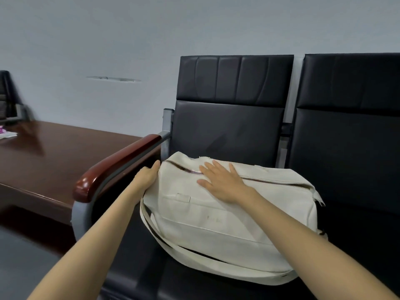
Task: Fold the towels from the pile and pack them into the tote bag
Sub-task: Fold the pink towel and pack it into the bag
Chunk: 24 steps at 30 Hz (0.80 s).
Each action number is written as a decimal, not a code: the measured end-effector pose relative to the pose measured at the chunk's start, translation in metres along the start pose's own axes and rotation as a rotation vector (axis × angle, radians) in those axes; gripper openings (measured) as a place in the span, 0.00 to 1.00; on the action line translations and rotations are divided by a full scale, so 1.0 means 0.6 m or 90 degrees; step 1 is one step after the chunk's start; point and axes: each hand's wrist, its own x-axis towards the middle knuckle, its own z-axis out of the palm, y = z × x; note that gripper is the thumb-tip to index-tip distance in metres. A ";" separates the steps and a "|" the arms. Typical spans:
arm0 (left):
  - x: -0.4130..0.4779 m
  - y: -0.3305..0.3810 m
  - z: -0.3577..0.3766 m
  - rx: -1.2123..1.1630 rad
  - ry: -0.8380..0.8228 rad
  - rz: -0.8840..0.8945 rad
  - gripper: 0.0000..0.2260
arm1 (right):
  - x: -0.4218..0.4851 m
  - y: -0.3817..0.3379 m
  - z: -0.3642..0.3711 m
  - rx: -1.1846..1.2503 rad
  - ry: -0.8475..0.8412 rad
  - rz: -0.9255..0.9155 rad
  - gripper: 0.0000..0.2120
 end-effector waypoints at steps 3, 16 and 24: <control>-0.003 -0.006 -0.003 -0.117 -0.075 -0.036 0.25 | -0.004 0.000 0.038 -0.067 0.045 -0.004 0.26; 0.028 0.059 -0.062 -0.094 0.084 0.121 0.06 | -0.001 0.008 0.044 -0.021 0.129 0.002 0.23; 0.045 0.037 -0.072 -0.092 0.083 0.048 0.12 | -0.010 0.006 0.036 -0.068 0.037 0.023 0.28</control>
